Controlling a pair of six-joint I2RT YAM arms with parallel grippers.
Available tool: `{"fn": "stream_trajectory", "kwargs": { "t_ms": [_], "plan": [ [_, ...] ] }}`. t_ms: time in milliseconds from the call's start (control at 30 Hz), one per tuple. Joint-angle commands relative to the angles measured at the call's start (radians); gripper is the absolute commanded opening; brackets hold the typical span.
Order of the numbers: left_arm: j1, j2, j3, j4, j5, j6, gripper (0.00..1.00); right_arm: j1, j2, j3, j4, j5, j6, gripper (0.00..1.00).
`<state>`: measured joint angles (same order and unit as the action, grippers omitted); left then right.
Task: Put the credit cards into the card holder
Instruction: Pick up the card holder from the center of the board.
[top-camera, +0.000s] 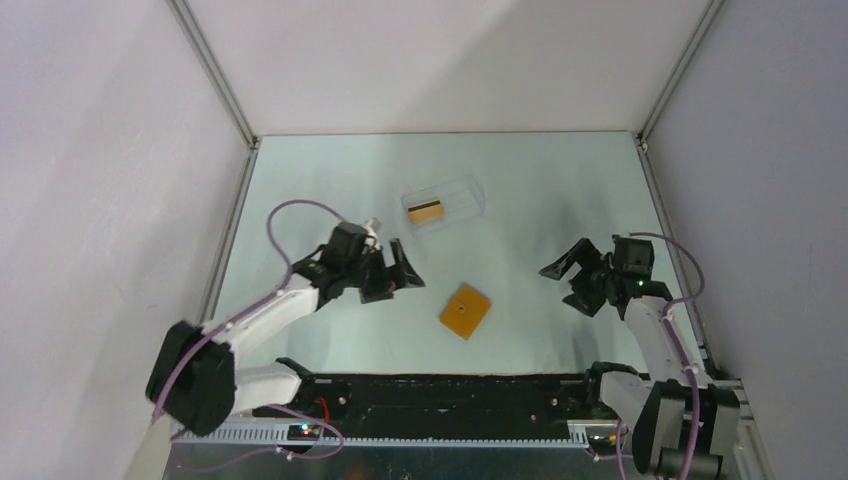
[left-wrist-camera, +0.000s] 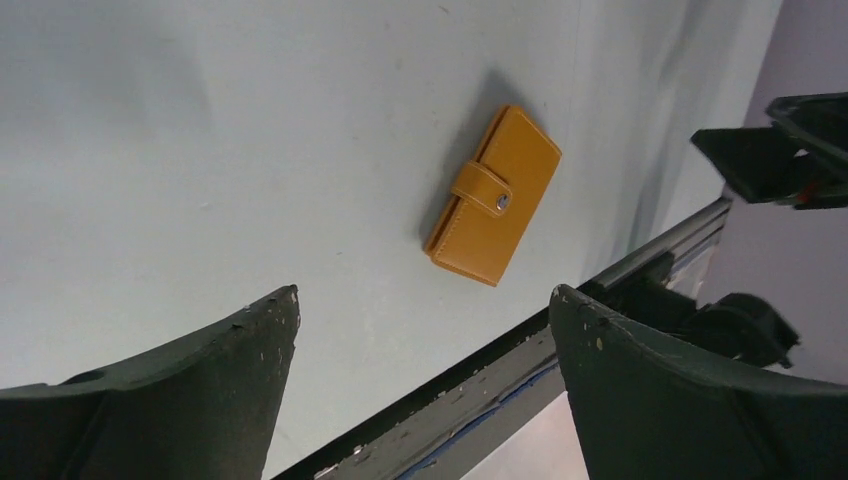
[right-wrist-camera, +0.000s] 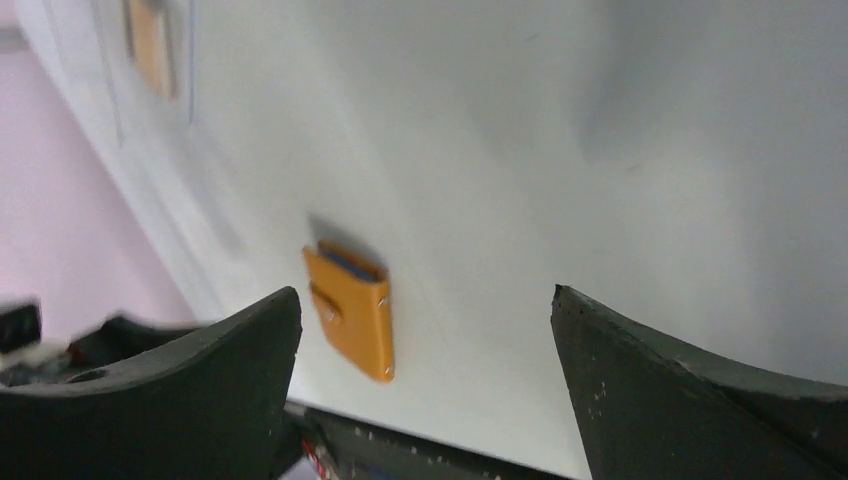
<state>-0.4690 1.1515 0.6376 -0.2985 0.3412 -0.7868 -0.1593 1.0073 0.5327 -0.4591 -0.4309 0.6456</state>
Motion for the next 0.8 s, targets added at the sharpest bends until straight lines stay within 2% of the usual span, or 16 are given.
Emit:
{"fn": "stream_trajectory", "kwargs": {
  "t_ms": [0, 67, 133, 233, 400, 567, 700, 767],
  "plan": [
    [-0.153, 0.148, 0.115, 0.037, -0.086, -0.033, 0.98, 0.128, -0.047, -0.003, -0.005, -0.126, 0.090, 0.95],
    [-0.200, 0.231, 0.143, 0.061, -0.095, -0.056, 0.95, 0.220, -0.026, -0.037, 0.067, -0.159, 0.188, 0.92],
    [-0.229, 0.319, 0.159, 0.108, -0.076, -0.080, 0.86, 0.315, -0.001, -0.111, 0.187, -0.191, 0.302, 0.88],
    [-0.249, 0.398, 0.160, 0.190, -0.024, -0.118, 0.84, 0.437, 0.044, -0.187, 0.328, -0.160, 0.452, 0.87],
    [-0.267, 0.524, 0.164, 0.286, 0.033, -0.153, 0.80, 0.497, 0.157, -0.231, 0.505, -0.148, 0.538, 0.79],
    [-0.279, 0.573, 0.155, 0.376, 0.056, -0.201, 0.73, 0.585, 0.299, -0.204, 0.644, -0.062, 0.611, 0.79],
    [-0.287, 0.585, 0.140, 0.429, 0.078, -0.242, 0.62, 0.626, 0.492, -0.204, 0.861, -0.080, 0.659, 0.78],
    [-0.291, 0.574, 0.124, 0.452, 0.083, -0.256, 0.56, 0.636, 0.563, -0.209, 0.996, -0.115, 0.675, 0.72]
  ]
}}
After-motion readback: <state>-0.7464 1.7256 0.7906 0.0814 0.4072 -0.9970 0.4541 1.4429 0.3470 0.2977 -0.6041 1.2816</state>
